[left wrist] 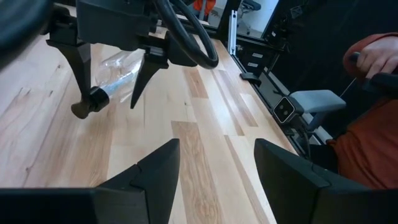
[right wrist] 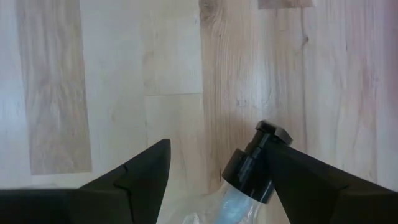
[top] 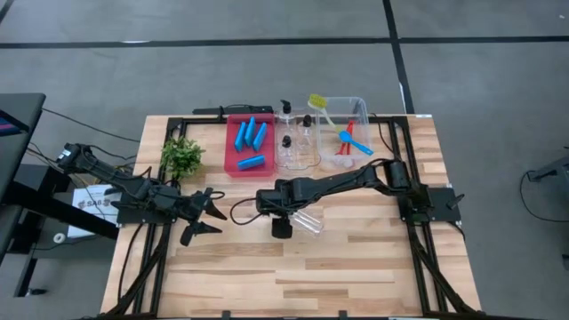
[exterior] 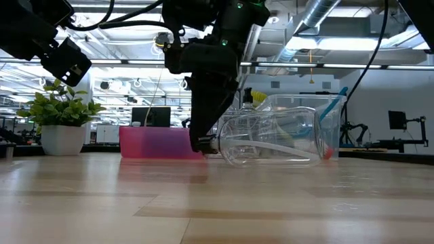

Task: Pick & Place Kitchen Sink Supplies
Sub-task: Put the spray bottle into the transparent bin

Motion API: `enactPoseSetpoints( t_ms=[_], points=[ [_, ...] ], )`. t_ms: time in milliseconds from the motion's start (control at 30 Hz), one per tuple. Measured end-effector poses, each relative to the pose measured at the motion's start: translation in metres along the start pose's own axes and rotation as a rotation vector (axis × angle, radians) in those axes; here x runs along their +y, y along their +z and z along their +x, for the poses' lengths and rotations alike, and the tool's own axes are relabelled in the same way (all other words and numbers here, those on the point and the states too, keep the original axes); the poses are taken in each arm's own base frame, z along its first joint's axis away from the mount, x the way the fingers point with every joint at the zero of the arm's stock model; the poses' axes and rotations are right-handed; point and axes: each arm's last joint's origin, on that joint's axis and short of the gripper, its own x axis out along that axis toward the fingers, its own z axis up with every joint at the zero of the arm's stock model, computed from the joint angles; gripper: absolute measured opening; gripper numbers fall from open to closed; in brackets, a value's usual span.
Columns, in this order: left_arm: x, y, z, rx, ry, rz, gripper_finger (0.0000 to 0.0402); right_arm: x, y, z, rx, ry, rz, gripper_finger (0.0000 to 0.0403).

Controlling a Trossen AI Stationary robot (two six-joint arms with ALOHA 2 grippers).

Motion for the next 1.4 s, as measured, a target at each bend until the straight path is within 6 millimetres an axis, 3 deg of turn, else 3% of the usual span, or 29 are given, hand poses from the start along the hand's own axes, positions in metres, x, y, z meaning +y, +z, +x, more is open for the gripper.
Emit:
enactPoseSetpoints(
  t_ms=[367, 900, 1233, 1400],
  points=[
    [0.000, 0.000, 0.000, 0.000, 0.000, 0.000, 0.0208, -0.001, -0.001, 0.004, 0.006, -0.052, 0.015, 0.0255],
    [0.000, 0.000, 0.000, -0.001, 0.000, -0.022, 0.0208, 0.019, -0.004, 0.002, -0.014, -0.145, -0.022, 0.0255],
    [0.000, 0.000, 0.000, -0.001, -0.001, -0.023, 0.0208, 0.030, 0.008, -0.022, -0.041, -0.197, 0.013, 0.0255],
    [0.000, 0.000, 0.000, -0.001, 0.000, -0.023, 0.0208, 0.023, 0.008, -0.024, -0.025, -0.206, 0.118, 0.0255]
  ],
)
